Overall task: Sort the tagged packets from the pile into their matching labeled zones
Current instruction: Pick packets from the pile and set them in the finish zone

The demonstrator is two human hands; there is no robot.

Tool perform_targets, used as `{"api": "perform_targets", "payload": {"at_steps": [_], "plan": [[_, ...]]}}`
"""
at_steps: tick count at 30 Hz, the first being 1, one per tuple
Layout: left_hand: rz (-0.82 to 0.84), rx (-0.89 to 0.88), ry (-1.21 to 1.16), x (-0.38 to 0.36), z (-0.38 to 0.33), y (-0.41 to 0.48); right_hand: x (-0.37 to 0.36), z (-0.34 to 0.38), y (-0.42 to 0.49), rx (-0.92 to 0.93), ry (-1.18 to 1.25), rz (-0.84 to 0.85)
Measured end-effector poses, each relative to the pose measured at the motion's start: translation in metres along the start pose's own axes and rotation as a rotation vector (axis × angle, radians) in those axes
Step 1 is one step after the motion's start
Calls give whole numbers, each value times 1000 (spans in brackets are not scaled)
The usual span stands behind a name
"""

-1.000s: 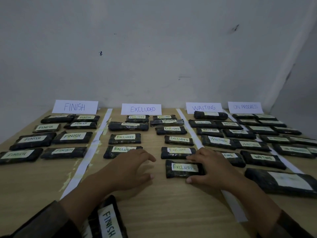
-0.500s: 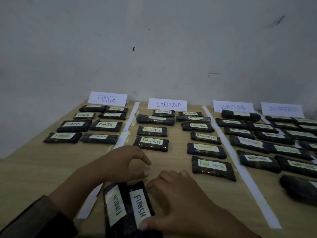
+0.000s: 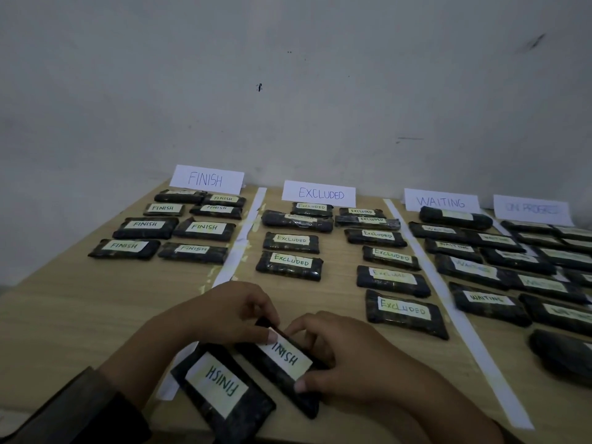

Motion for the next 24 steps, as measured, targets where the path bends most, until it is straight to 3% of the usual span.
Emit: {"api": "perform_targets", "payload": {"at_steps": [5, 10, 19, 24], "plan": [[-25, 14, -59, -6, 3, 7, 5, -9, 2, -30, 41, -55], [-58, 17, -59, -11, 6, 13, 1, -7, 1, -29, -108, -85], [-261, -35, -89, 6, 7, 5, 8, -15, 14, 99, -278, -335], [-384, -59, 50, 22, 22, -10, 18, -16, 31, 133, -341, -386]]}}
Point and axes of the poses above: each hand's wrist, its own y-axis towards the middle knuckle, its own x-axis out of the back of the hand, z = x × y, the point moved 2 cm from there along y, towards the middle knuckle, and after that the axes turned 4 degrees about y, right-handed, at the moved point
